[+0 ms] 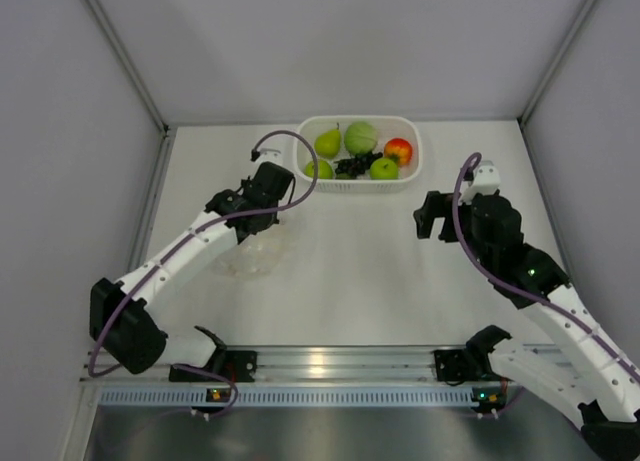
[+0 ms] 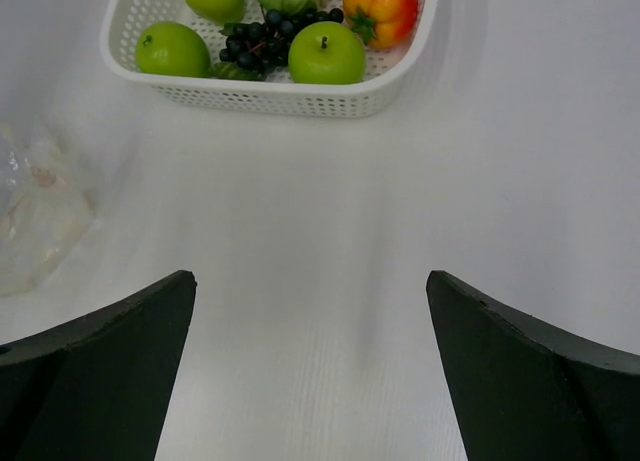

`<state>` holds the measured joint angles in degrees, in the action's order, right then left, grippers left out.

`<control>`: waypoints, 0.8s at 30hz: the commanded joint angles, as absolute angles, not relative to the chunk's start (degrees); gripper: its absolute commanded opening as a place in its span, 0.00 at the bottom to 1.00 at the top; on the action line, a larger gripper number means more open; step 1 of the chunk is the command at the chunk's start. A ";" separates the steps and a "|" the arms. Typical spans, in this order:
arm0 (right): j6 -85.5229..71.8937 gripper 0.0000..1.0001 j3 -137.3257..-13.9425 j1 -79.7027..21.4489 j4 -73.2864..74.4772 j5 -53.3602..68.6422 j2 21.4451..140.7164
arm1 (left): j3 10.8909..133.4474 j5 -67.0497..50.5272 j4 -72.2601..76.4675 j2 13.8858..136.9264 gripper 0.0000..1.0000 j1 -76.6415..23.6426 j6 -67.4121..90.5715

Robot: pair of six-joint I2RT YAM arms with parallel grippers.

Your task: Open the zip-top bag and remove the fake food

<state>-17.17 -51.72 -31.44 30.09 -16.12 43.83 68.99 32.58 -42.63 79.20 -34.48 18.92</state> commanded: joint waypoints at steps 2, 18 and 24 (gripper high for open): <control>-17.05 0.99 -51.59 -31.11 34.36 -18.37 42.28 | 68.55 35.85 -47.19 73.66 0.29 -34.63 20.91; -16.79 0.99 -55.89 -31.11 40.43 -21.00 38.59 | 71.36 42.71 -53.09 63.74 0.98 -34.54 23.20; -15.39 0.99 -57.13 -31.11 42.80 -27.42 33.67 | 70.67 47.63 -53.00 55.05 0.98 -34.45 27.15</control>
